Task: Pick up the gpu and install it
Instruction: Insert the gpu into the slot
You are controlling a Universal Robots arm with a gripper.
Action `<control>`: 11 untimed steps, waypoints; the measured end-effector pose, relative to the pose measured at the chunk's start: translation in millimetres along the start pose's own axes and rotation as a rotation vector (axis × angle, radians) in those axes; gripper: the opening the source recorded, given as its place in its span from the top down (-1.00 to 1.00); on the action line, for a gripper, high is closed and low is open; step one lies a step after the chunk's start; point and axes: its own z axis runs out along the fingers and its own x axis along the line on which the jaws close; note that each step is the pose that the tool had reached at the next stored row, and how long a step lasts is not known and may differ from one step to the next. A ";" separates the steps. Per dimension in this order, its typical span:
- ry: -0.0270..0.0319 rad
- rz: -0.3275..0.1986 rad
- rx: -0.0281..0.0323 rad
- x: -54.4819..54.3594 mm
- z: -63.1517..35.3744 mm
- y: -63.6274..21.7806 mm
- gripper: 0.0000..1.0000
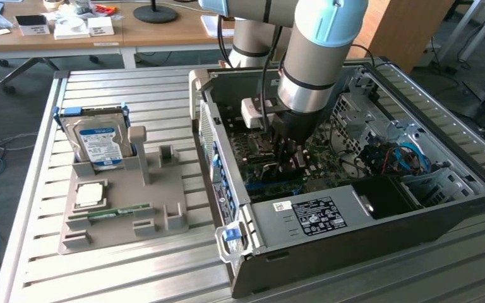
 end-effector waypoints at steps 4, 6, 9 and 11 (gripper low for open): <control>0.0001 0.000 -0.0001 0.0 0.0 0.1 0.47; 0.0001 0.000 -0.0001 0.0 0.0 0.1 0.47; 0.0001 0.000 -0.0001 0.0 0.0 0.1 0.47; 0.0001 0.000 0.0000 0.0 0.0 0.4 0.47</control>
